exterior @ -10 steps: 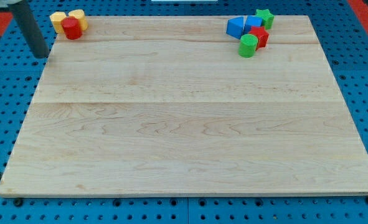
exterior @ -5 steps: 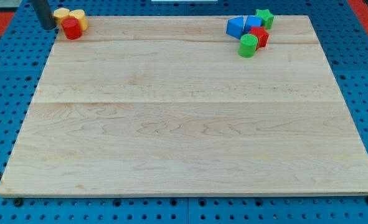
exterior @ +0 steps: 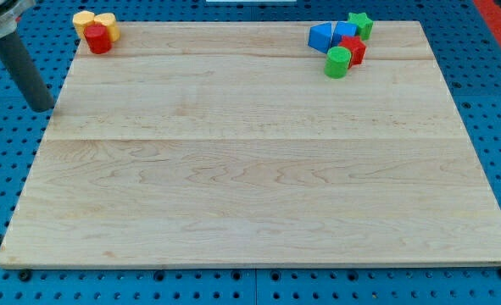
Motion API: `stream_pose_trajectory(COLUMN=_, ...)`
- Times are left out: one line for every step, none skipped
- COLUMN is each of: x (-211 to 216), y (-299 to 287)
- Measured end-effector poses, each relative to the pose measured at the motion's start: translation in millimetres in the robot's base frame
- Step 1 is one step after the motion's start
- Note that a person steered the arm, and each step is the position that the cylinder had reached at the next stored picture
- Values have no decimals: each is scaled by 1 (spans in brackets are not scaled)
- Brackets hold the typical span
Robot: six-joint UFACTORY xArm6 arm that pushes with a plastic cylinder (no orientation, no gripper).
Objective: Point your arm at top left
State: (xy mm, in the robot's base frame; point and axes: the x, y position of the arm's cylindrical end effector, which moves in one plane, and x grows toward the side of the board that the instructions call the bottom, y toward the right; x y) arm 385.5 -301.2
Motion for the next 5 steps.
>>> stream_pose_trajectory(x=-4, y=76)
stream_pose_trajectory(x=-84, y=148)
stream_pose_trajectory(x=-190, y=195)
stream_pose_trajectory(x=-194, y=187)
stream_pose_trajectory(x=-194, y=180)
